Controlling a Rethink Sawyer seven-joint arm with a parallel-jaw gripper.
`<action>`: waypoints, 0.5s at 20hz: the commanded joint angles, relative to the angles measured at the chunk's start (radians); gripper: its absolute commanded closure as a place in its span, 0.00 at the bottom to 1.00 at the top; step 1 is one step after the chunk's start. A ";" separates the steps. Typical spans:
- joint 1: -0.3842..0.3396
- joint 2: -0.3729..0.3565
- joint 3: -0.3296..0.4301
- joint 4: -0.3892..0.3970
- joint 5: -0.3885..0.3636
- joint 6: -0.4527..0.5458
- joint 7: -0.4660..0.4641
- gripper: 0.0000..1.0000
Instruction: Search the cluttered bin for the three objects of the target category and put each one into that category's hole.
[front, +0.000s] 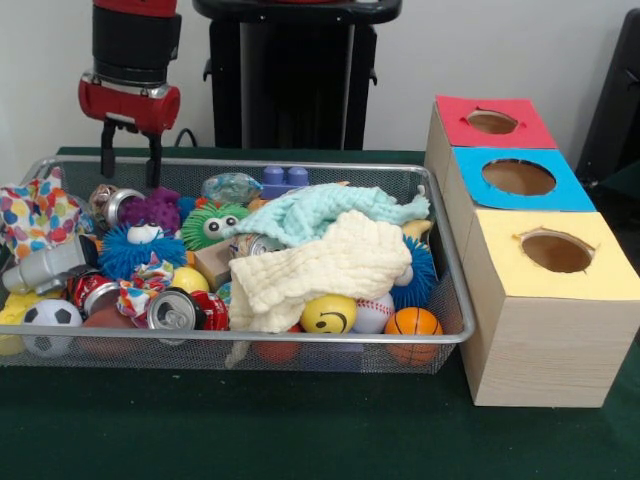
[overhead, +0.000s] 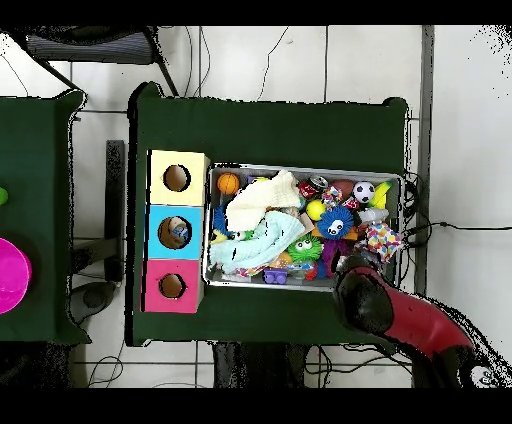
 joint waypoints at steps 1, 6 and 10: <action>0.022 -0.041 0.059 -0.129 -0.037 0.081 0.012 0.00; 0.027 -0.050 0.056 -0.127 -0.034 0.093 0.016 0.00; 0.011 -0.020 0.072 -0.153 -0.035 0.110 0.002 0.00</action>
